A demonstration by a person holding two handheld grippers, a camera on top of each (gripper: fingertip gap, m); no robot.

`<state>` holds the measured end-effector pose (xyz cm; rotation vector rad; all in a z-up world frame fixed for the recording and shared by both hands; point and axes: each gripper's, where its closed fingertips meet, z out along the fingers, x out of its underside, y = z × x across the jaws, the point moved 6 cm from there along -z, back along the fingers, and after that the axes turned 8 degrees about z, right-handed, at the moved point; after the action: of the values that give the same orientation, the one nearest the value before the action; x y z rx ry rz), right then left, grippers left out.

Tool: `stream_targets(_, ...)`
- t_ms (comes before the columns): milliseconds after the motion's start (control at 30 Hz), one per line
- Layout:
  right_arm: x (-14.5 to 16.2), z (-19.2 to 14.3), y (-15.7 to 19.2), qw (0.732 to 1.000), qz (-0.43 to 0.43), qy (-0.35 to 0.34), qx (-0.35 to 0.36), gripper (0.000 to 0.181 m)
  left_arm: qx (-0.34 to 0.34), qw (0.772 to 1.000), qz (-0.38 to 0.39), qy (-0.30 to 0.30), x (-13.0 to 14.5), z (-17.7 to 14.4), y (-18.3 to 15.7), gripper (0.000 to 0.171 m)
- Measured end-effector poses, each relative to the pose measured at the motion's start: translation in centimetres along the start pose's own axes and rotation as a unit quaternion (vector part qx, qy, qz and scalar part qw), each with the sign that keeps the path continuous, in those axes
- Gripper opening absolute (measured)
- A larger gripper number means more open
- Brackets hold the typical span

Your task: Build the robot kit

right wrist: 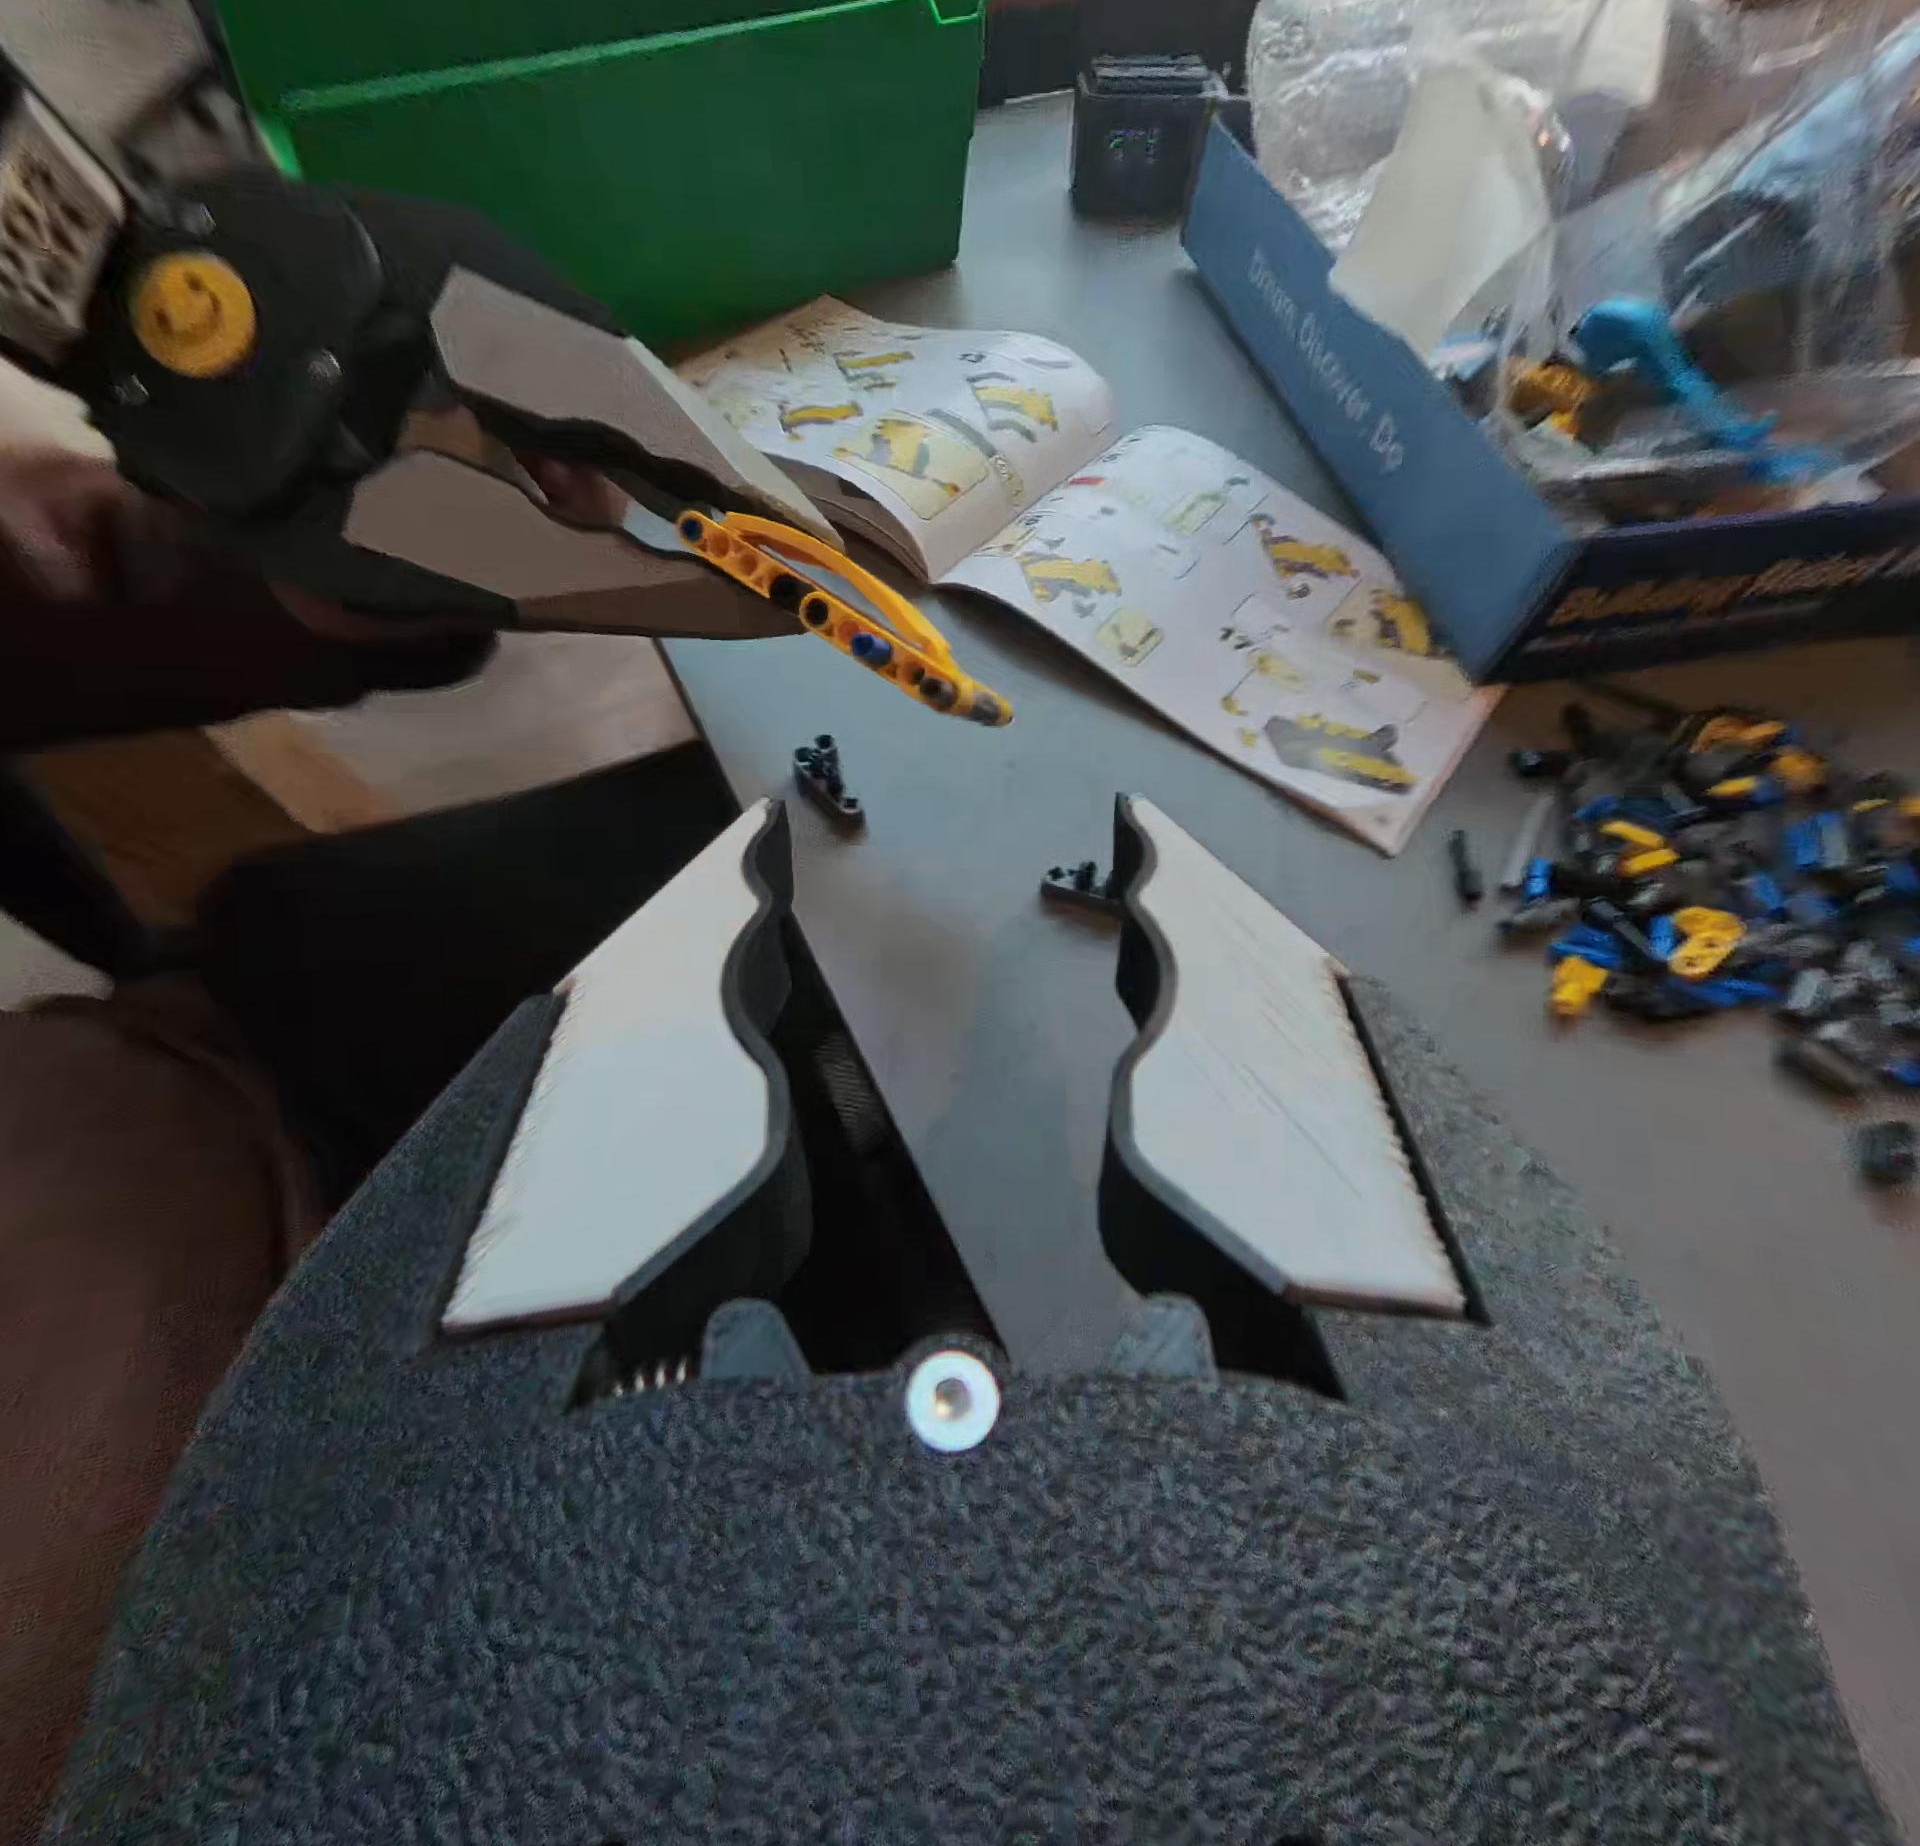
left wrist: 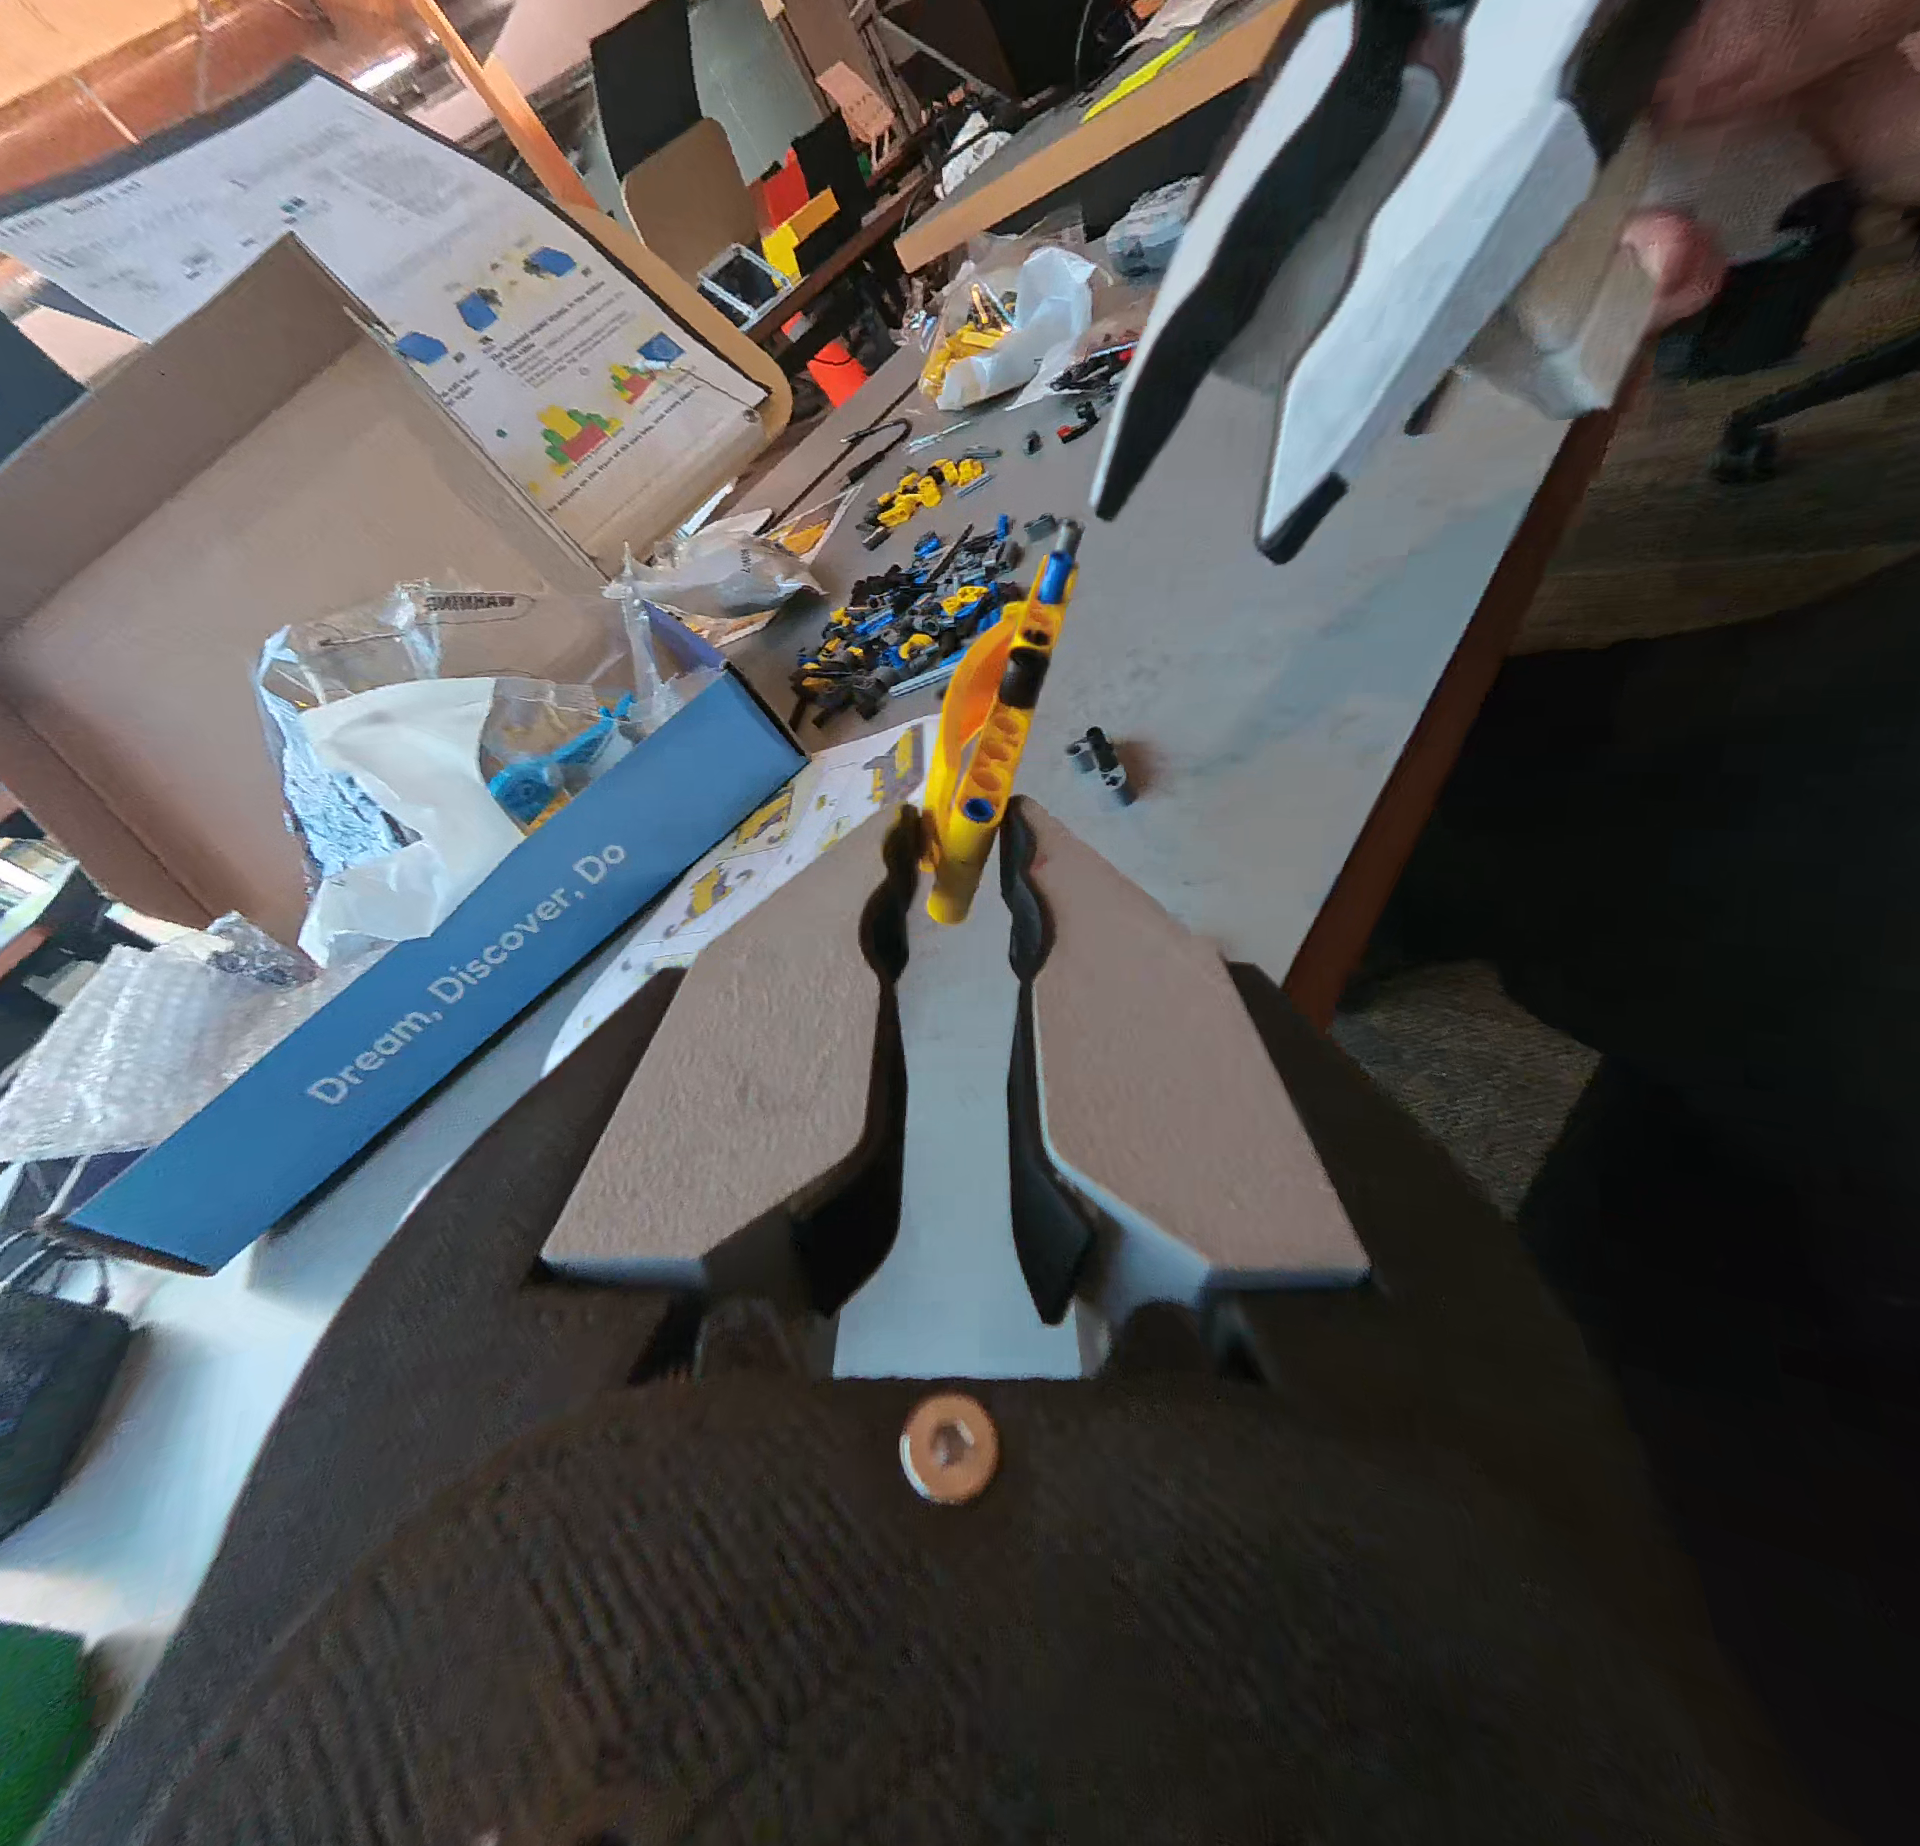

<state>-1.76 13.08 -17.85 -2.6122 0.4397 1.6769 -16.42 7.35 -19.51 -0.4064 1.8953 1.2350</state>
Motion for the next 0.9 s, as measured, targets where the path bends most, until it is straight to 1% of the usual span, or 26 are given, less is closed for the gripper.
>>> stream_targets(33,-0.1,0.0,0.4,0.998,-0.051,0.005,0.032,0.065,0.017,1.000,-0.008,-0.009,-0.2,0.0,-0.3,0.013)
stream_targets(100,0.3,0.4,1.4,0.988,-0.136,0.027,0.067,0.067,0.054,0.997,-0.018,-0.044,-0.9,-0.2,-1.0,0.012)
stream_targets(167,0.9,0.9,2.5,0.978,-0.192,0.045,0.075,0.062,0.088,0.994,-0.027,-0.050,-1.2,-0.2,-1.8,0.012)
stream_targets(233,1.3,1.4,3.2,0.970,-0.223,0.058,0.077,0.057,0.118,0.991,-0.022,-0.056,-1.3,-0.1,-2.6,0.012)
stream_targets(267,1.5,1.5,3.4,0.966,-0.237,0.062,0.078,0.047,0.133,0.989,-0.015,-0.055,-1.2,0.0,-3.1,0.012)
stream_targets(300,1.6,1.6,3.6,0.963,-0.251,0.066,0.077,0.033,0.144,0.988,-0.010,-0.055,-1.2,0.0,-3.5,0.012)
stream_targets(333,1.8,1.5,3.8,0.959,-0.266,0.070,0.075,0.026,0.146,0.988,-0.009,-0.055,-1.2,0.1,-3.7,0.012)
stream_targets(367,2.0,1.5,4.1,0.955,-0.278,0.074,0.068,0.015,0.147,0.987,-0.013,-0.058,-1.2,0.1,-3.7,0.012)
stream_targets(400,2.1,1.5,4.2,0.953,-0.287,0.074,0.068,0.015,0.150,0.987,-0.017,-0.060,-1.2,0.1,-3.6,0.012)
stream_targets(567,2.0,1.7,4.4,0.954,-0.284,0.069,0.063,0.014,0.152,0.985,-0.029,-0.074,-1.0,-0.1,-3.4,0.013)
stream_targets(733,2.0,1.6,4.3,0.964,-0.257,0.055,0.032,0.014,0.156,0.982,-0.050,-0.097,-1.1,-0.3,-3.4,0.013)
stream_targets(900,1.6,1.6,4.2,0.971,-0.233,0.044,0.025,0.014,0.134,0.983,-0.048,-0.113,-1.4,-0.4,-3.2,0.013)
